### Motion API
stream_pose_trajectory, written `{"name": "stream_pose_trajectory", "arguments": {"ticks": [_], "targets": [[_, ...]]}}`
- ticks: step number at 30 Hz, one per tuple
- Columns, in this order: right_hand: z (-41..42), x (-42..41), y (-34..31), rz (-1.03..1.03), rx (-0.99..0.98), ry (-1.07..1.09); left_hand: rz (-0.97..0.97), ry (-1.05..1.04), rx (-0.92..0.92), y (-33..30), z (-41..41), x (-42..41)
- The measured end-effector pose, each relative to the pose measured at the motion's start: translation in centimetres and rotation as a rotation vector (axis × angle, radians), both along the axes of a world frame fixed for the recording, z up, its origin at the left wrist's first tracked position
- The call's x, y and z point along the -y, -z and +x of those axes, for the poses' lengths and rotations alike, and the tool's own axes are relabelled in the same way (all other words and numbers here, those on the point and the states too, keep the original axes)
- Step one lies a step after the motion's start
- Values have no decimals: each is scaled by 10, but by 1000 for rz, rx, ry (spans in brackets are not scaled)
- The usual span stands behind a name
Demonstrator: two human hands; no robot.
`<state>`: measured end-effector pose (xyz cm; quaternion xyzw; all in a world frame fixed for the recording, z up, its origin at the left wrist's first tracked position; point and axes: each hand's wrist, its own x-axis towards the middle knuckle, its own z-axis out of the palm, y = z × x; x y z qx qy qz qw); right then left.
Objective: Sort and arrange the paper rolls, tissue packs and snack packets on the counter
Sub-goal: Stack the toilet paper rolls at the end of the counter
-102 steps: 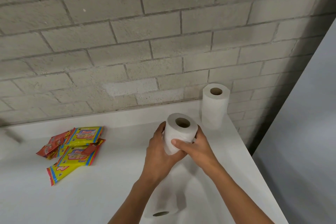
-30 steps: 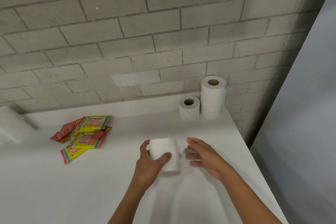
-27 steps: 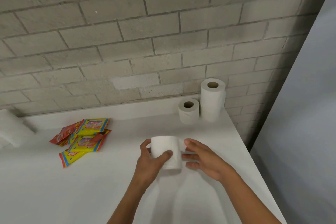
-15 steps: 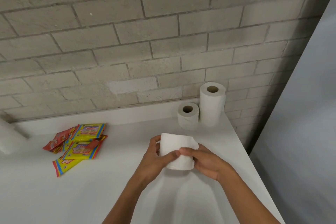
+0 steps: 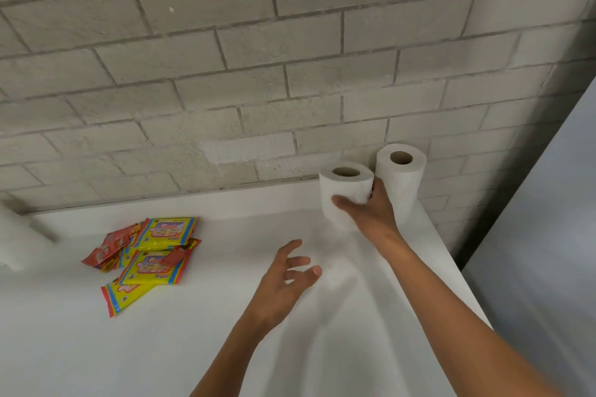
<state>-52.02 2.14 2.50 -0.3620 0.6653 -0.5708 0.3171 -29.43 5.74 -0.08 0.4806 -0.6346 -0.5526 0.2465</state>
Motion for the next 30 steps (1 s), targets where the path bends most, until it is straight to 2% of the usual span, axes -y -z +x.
{"name": "stream_pose_trajectory", "arguments": {"ticks": [3,7,14,24,30], "targets": [[-1,23,8,-68,-106,107,36,8,20,11,9,2],[6,44,19,-176,-145,270,85,34,42,25,24,5],[12,61,39,-163,-209,414,149,35,57,39,49,9],[9,62,46,-165,-256,418,161,30,47,44,50,9],[8,58,48,-97,-249,376,150,49,73,40,47,5]]}}
